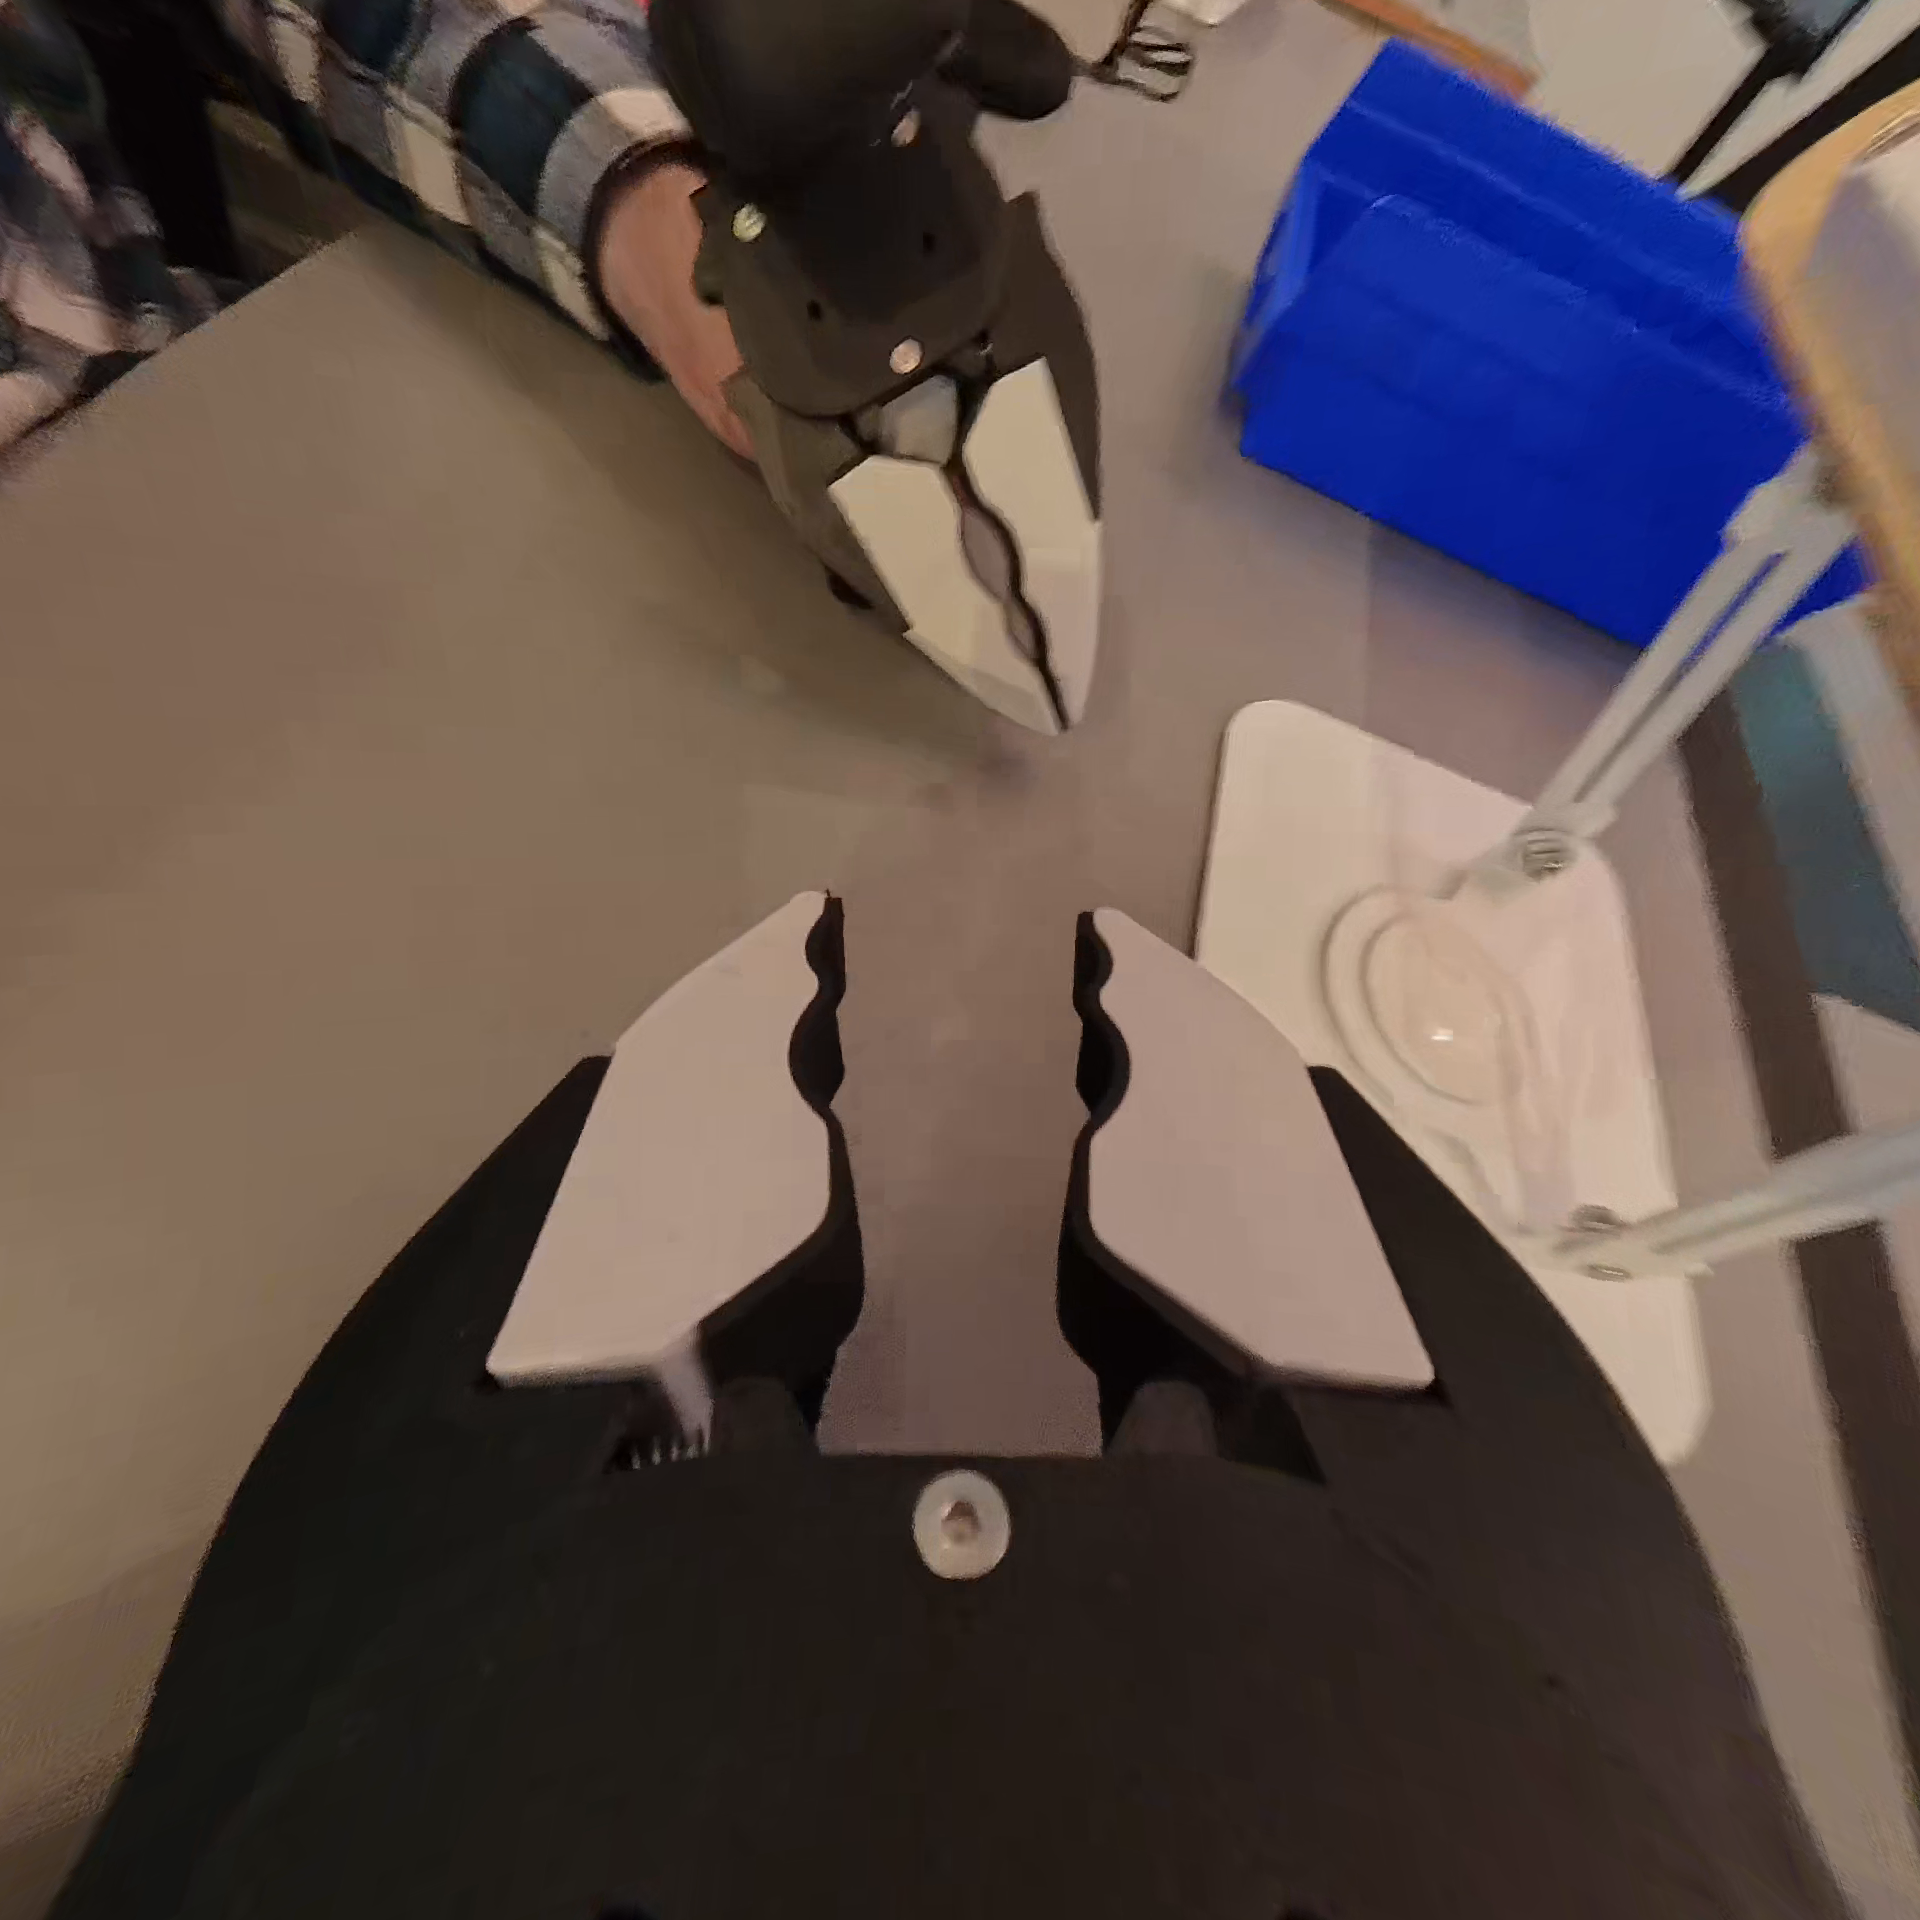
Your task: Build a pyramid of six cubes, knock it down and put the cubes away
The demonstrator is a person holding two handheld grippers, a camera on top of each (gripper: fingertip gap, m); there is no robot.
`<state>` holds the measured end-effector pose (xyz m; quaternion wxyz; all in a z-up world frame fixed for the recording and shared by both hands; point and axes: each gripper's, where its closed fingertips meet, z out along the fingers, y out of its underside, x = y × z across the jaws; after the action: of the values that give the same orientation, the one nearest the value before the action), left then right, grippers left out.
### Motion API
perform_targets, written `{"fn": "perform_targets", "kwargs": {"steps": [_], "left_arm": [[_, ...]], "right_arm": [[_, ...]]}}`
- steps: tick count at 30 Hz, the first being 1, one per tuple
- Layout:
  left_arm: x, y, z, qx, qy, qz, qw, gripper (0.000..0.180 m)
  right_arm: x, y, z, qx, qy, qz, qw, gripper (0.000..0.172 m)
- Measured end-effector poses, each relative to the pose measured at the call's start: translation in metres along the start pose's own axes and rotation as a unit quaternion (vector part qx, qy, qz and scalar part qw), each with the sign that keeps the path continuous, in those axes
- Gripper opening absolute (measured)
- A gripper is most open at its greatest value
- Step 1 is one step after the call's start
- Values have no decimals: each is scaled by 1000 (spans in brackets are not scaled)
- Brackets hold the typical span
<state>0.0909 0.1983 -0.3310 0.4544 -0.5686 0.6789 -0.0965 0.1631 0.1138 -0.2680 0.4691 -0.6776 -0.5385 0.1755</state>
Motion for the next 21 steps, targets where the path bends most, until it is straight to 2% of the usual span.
{"fn": "perform_targets", "kwargs": {"steps": [3, 4, 6, 9, 14, 16, 18, 21], "left_arm": [[-1, 1, 1, -5, -4, -1, 1000, 0], [-1, 1, 1, -6, -4, -1, 1000, 0], [-1, 1, 2, -7, -1, -4, 1000, 0], [-1, 1, 1, -3, 7, -13, 1000, 0], [-2, 0, -2, 6, 12, -22, 1000, 0], [-2, -1, -3, 10, 14, -25, 1000, 0], [-2, -1, -3, 12, 15, -27, 999, 0], [-5, 1, -4, 9, 11, -33, 999, 0]], "right_arm": [[-7, 30, 4, -29, -46, 40, 998, 54], [-5, 36, 1, -21, -43, 59, 997, 52], [-4, 28, -10, 32, -42, 105, 993, 49], [2, 14, -21, 84, -28, 131, 987, 49], [-6, 18, -15, 87, -21, 168, 982, 53], [-8, 25, -13, 69, 5, 162, 984, 56], [-4, 18, -20, 98, 30, 183, 978, 57], [-4, 24, -26, 90, 67, 193, 975, 58]]}}
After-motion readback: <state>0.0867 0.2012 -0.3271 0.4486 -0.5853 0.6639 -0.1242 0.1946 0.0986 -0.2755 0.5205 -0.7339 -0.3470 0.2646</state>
